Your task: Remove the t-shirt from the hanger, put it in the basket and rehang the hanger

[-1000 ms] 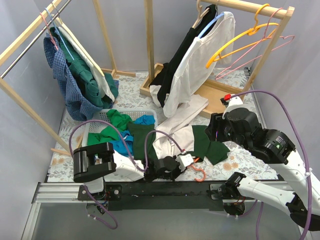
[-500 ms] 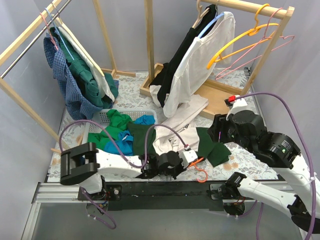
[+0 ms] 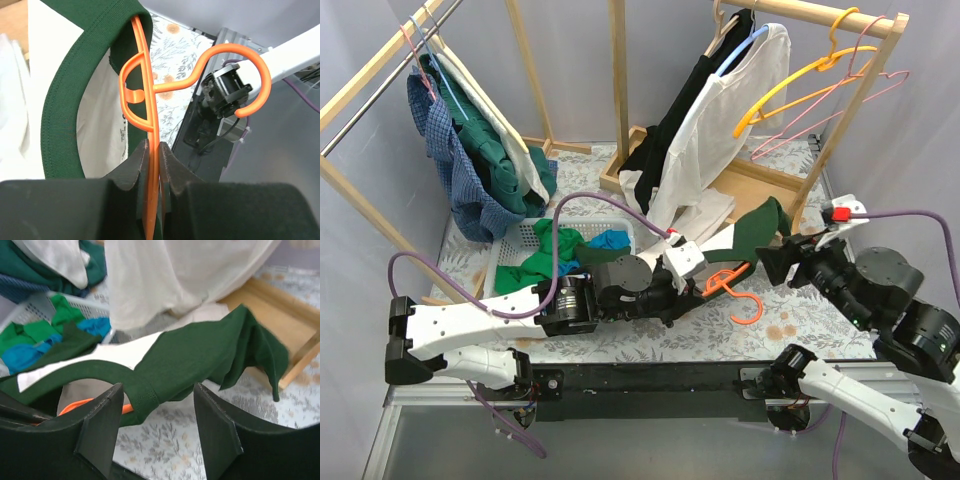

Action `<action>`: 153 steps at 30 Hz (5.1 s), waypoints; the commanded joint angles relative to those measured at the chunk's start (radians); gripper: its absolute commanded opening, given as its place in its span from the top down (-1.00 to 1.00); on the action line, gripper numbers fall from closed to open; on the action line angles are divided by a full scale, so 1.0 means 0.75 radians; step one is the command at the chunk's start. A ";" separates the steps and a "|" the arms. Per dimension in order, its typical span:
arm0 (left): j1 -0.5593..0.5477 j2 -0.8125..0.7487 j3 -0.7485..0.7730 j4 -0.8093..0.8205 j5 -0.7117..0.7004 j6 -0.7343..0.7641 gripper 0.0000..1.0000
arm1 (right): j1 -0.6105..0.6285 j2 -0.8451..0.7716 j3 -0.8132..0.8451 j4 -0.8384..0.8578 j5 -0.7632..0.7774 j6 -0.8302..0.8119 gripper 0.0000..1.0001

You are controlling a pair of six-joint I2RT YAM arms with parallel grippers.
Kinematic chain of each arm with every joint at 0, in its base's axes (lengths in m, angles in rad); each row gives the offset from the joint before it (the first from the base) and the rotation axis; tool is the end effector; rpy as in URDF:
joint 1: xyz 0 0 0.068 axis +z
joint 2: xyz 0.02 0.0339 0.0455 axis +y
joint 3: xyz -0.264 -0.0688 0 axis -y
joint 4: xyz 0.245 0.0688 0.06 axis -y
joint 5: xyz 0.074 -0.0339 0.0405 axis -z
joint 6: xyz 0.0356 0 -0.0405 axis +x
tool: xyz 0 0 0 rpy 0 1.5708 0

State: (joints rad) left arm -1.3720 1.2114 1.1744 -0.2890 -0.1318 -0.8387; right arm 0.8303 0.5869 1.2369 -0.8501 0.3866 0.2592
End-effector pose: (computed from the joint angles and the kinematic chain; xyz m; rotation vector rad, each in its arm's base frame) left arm 0.0594 -0.2713 0.3765 0.4667 2.0936 -1.3103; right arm 0.0529 0.0380 0.4345 -0.2249 1.7634 0.4498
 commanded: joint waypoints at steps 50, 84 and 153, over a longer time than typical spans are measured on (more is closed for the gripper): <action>-0.005 -0.163 -0.085 0.138 -0.131 -0.001 1.00 | -0.007 0.156 -0.363 0.645 -0.260 0.720 0.97; -0.284 0.283 -0.463 1.031 -1.190 0.648 0.21 | -0.007 0.214 -0.183 0.309 -0.053 0.986 0.97; 0.580 -0.026 0.269 -0.506 1.343 0.384 1.00 | -0.007 0.428 0.496 0.066 -1.068 -0.935 -0.74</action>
State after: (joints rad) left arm -0.9443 1.1893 1.3308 -0.6785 0.7422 -0.5835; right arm 0.8257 0.8722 1.5261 -0.7780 -0.3481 -0.3893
